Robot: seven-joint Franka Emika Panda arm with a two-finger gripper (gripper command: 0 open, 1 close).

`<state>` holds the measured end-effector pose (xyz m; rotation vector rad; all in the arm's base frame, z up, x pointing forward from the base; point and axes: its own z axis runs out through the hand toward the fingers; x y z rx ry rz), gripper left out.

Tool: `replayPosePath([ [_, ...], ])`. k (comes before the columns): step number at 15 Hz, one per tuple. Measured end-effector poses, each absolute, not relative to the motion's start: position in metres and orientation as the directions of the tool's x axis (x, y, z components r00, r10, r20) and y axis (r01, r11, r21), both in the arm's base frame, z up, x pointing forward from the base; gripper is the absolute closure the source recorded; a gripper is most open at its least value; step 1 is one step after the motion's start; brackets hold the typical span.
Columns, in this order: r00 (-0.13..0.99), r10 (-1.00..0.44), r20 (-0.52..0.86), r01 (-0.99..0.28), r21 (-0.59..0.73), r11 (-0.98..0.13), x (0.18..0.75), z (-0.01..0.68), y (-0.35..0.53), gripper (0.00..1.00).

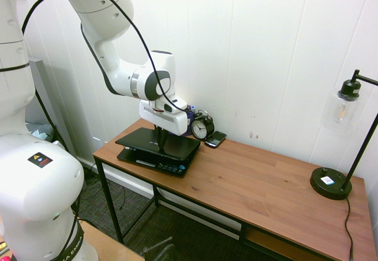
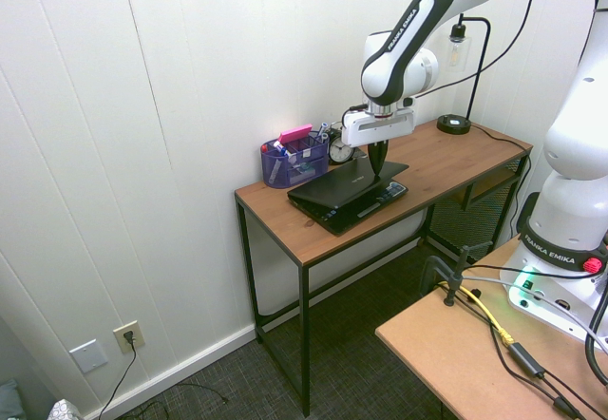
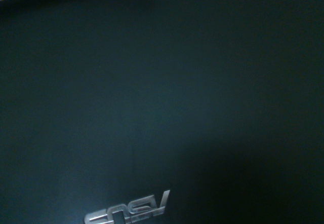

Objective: Close the laptop lid

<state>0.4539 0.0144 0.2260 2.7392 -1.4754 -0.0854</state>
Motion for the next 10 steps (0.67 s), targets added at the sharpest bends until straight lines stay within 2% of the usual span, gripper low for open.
replayPosePath([
  [10, 0.55, -0.833, -0.06, -0.83, 0.076, -0.553, 0.441, 0.212, -0.002, 1.0],
])
